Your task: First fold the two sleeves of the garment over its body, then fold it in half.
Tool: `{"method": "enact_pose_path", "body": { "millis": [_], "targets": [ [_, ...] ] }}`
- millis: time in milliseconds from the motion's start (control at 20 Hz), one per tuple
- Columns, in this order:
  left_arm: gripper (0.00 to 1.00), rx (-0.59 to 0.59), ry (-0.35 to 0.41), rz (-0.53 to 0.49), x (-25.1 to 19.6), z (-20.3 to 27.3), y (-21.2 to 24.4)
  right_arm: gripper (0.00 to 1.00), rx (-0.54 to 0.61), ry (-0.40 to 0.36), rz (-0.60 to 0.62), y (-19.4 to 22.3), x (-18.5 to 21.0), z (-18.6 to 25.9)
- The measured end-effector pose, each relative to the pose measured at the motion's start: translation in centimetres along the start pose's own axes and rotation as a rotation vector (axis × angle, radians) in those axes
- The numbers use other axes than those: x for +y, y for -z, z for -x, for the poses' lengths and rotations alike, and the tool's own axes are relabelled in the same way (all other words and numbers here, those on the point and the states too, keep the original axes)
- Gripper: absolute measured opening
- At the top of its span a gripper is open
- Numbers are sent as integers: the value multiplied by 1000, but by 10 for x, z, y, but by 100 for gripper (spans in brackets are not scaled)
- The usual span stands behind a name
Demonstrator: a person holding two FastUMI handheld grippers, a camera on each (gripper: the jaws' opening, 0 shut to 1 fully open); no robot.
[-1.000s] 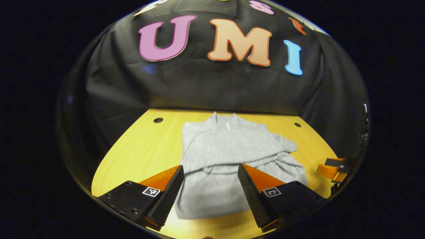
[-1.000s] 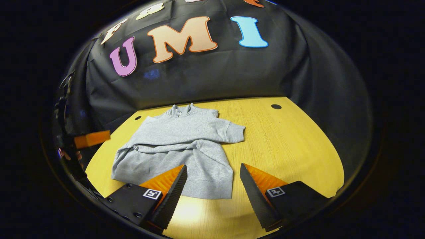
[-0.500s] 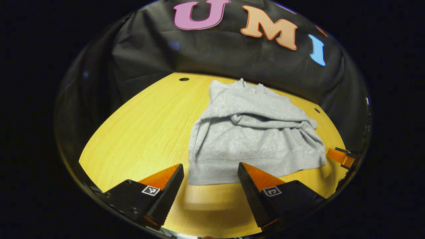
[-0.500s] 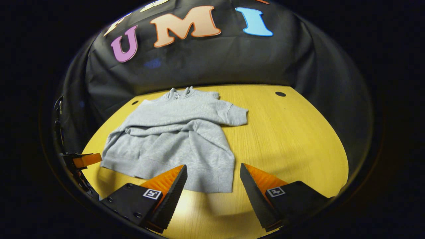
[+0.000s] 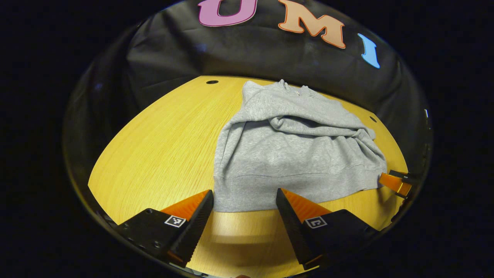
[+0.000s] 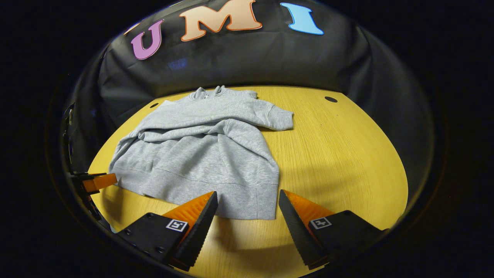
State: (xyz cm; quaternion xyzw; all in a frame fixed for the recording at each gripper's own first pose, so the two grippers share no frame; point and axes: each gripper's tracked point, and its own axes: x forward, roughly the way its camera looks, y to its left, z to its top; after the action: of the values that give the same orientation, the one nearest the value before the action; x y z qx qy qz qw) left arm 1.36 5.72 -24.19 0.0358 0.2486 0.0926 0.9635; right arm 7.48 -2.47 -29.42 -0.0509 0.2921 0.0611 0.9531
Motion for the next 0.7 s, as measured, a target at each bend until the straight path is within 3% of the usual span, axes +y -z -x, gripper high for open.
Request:
{"method": "enact_pose_path", "body": {
  "millis": [400,500,600,650,700],
  "targets": [
    [94,7,-22,-4,1,-3,1,98,9,3,11,3,2,-1],
    [87,4,-8,-1,-2,-6,0,90,11,-3,7,4,4,-2],
    [63,7,34,-9,-10,-6,-1,72,21,-19,-4,5,7,-3],
    [41,13,56,-18,-13,-5,-1,56,26,-27,-9,5,9,-3],
    [29,18,70,-29,-14,-4,-1,45,32,-42,-18,6,13,-1]
  ]
}}
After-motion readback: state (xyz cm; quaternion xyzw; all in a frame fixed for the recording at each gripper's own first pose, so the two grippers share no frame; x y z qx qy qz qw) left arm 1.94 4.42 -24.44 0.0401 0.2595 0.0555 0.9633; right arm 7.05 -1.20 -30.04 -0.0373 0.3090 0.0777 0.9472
